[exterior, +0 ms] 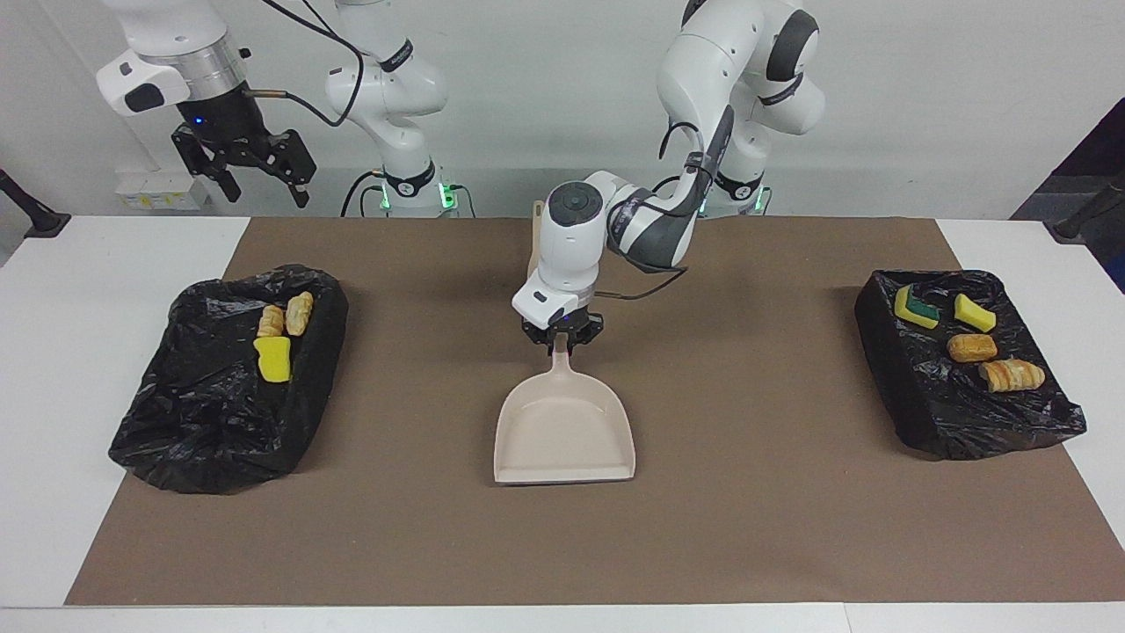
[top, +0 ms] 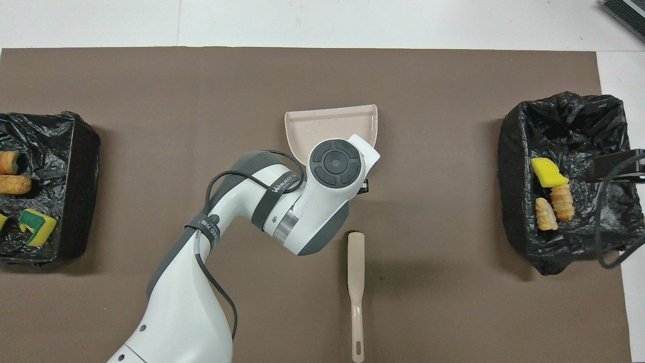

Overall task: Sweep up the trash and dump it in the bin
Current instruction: 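Bring the empty dustpan back and set it on the table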

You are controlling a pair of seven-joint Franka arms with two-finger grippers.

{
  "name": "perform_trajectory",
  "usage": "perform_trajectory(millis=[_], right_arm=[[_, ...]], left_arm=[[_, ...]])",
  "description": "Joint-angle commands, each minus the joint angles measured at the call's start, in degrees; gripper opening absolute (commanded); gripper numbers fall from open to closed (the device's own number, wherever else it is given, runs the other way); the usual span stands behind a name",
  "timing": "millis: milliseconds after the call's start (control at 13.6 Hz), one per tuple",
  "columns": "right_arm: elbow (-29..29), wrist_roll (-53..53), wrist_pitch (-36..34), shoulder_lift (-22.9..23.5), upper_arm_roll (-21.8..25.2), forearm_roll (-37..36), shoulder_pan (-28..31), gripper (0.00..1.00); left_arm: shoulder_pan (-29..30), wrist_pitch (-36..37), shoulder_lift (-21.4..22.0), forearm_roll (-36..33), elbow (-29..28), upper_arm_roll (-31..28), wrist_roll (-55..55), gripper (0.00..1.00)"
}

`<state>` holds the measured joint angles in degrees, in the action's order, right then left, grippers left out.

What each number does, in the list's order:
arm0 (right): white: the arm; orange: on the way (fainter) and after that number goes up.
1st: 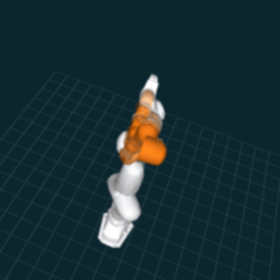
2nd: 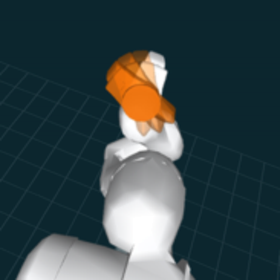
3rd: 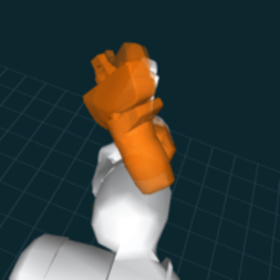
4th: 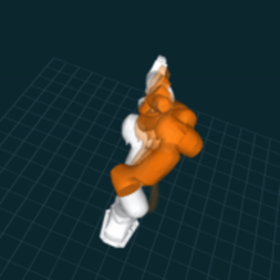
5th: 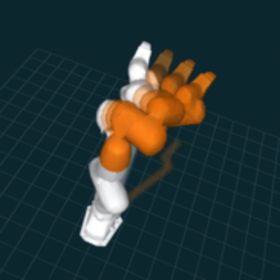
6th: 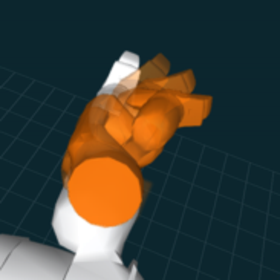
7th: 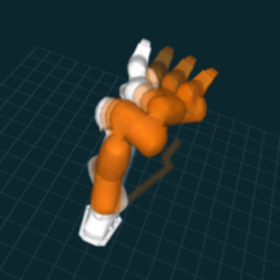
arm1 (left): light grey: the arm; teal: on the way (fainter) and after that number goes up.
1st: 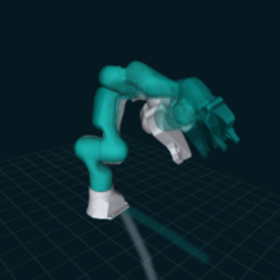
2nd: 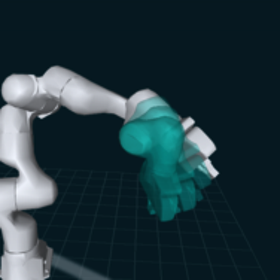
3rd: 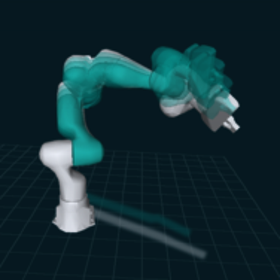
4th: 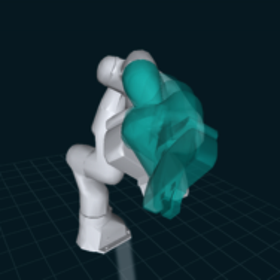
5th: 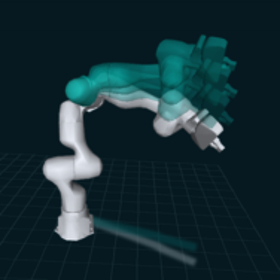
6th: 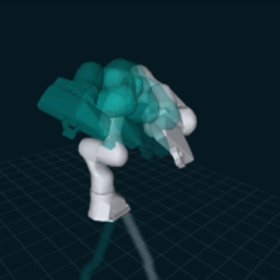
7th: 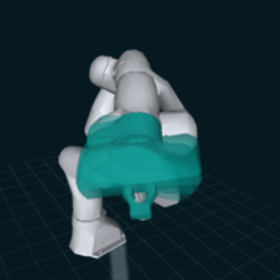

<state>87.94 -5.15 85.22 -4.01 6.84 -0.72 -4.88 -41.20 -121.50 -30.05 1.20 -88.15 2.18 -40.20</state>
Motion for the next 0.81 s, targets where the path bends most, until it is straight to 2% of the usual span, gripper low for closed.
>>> perform_trajectory(millis=[0, 74, 221, 295, 369, 443, 590, 738], right_arm=[[1.35, 0.22, -0.23, -1.26, -0.25, 0.9, 0.39, 1.0], [1.35, 0.22, -0.32, -1.26, -0.25, 0.99, 0.39, 1.0], [1.35, 0.22, -0.23, -1.26, -0.25, 0.99, 0.39, 1.0], [1.35, 0.22, -0.32, -1.26, -0.25, 0.9, 0.39, 1.0], [1.35, 0.22, -0.23, -1.26, -0.25, 0.9, 0.39, 1.0], [1.35, 0.22, -0.32, -1.26, -0.25, 0.99, 0.39, 1.0], [1.35, 0.22, -0.32, -1.26, -0.25, 0.99, 0.39, 1.0], [1.35, 0.22, -0.23, -1.26, -0.25, 0.9, 0.39, 1.0]], left_arm=[[-0.73, 0.73, -0.18, 0.82, 1.06, -1.12, -0.14, 0.1], [-0.81, 1.0, -0.09, 0.82, 0.79, -1.12, -0.14, 0.25], [-0.73, 1.7, 0.17, 0.65, 0.7, -1.21, -0.05, 0.74], [-0.55, 1.7, 0.35, 0.3, 0.7, -1.3, 0.04, 0.86], [-0.12, 1.79, 1.04, 0.21, 0.7, -1.47, 0.21, 0.92], [0.24, 2.23, 3.83, 0.21, 0.27, -1.65, 0.47, 1.0], [2.77, 7.56, 8.85, 0.12, -0.35, -1.91, 2.13, 1.0], [5.32, 12.58, 13.77, 0.03, -0.7, -2.09, 8.27, 1.0]])
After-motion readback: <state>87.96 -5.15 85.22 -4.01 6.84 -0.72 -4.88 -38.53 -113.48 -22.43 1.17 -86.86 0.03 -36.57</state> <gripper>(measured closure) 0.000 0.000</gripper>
